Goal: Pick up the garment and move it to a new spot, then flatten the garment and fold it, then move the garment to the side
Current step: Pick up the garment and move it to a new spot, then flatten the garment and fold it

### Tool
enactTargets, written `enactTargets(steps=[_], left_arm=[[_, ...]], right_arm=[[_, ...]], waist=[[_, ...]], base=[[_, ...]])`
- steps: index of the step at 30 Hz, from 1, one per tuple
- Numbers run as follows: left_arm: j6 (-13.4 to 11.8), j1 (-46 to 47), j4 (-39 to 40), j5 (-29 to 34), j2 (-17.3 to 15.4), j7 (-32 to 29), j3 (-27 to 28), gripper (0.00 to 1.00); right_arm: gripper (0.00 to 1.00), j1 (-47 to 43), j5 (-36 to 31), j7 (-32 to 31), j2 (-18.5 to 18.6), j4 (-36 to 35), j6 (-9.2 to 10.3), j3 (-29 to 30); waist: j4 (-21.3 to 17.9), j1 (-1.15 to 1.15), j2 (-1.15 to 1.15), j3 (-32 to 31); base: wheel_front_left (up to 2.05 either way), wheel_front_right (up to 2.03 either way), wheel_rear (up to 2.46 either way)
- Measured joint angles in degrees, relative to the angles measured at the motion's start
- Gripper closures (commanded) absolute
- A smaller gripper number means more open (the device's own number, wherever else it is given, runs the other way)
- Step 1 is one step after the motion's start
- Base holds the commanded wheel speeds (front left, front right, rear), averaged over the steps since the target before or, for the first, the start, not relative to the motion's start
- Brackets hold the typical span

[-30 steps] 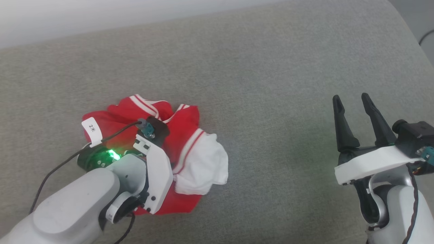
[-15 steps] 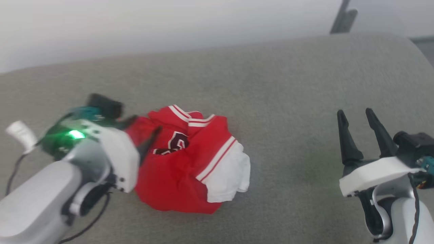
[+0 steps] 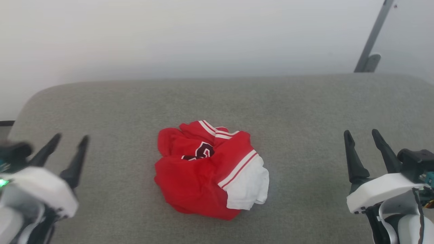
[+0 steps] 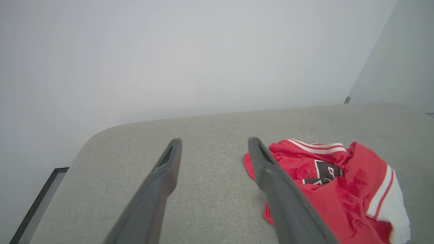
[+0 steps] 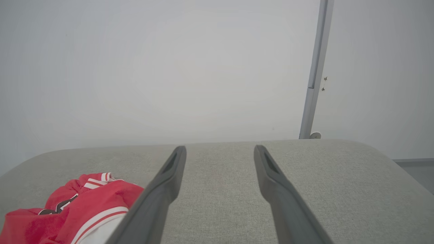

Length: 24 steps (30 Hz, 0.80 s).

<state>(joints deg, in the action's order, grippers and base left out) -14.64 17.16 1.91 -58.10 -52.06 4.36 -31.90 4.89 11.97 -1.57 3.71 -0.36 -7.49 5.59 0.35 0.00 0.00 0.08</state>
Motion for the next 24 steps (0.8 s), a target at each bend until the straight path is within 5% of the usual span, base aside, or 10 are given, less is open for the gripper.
enactTargets(steps=[8,24], left_arm=[[0.3,-12.8,-1.8,-6.0,-3.4,8.9,7.8,0.00],[2.3,-19.6,-0.8,-5.8,-2.1,10.5,13.8,0.00]], right_arm=[[0.00,-1.4,0.1,-0.5,0.3,-1.0,0.00,0.4],[0.00,-3.0,1.6,-2.2,0.1,-1.3,0.00,-0.9]], waist=[[1.8,0.00,0.00,-2.2],[2.5,0.00,-0.01,-2.8]], base=[[0.00,0.00,0.00],[0.00,0.00,0.00]])
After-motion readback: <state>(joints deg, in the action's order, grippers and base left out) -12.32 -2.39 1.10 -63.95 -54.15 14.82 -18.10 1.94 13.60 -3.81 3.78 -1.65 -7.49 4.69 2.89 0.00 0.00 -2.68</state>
